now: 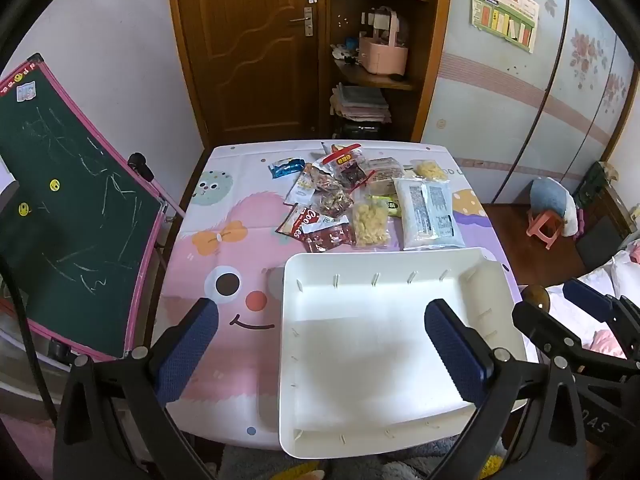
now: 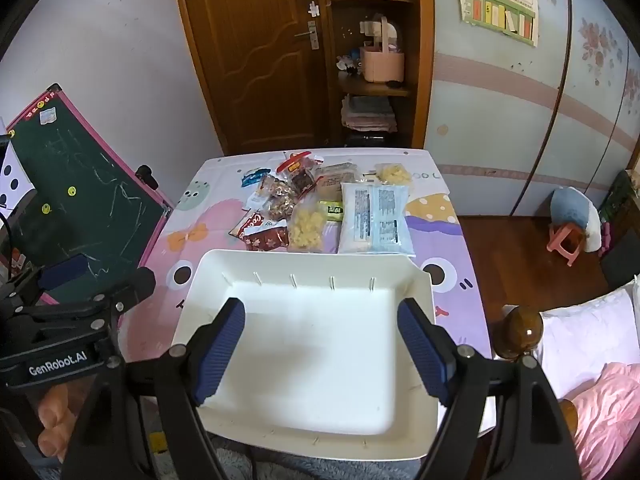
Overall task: Organize snacks
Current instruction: 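Move both grippers from the white tray toward the snack pile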
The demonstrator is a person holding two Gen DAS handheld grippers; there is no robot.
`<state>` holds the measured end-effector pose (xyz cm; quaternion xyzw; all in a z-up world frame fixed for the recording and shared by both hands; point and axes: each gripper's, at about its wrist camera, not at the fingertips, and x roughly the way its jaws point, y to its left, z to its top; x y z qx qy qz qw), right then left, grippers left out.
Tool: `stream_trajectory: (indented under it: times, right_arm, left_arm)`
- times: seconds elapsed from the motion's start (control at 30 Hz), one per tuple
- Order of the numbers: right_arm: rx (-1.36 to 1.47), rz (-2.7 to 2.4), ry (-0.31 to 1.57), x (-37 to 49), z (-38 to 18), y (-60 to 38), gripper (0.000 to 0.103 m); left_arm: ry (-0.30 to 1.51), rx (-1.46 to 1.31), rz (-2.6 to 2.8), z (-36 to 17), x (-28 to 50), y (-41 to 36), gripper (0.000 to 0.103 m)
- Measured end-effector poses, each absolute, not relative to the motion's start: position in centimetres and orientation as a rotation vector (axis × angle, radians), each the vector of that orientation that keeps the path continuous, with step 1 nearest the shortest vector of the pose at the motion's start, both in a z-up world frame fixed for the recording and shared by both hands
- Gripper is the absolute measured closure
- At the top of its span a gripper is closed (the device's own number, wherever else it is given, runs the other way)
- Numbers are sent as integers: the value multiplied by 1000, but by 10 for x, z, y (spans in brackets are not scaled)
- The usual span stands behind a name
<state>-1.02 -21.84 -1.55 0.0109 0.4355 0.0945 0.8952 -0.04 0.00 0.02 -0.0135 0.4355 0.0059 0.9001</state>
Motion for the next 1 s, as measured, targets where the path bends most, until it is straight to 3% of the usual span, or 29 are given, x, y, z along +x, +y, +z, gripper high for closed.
stream_trajectory:
  times: [0.6, 1.0]
  right_arm:
    - [41, 193, 886, -6, -9, -228, 24]
    - [36, 223, 810, 26, 41, -248, 24]
  left_arm:
    - [898, -12, 5, 12, 4, 2, 1]
    - [769, 88, -39, 67, 24, 2, 1]
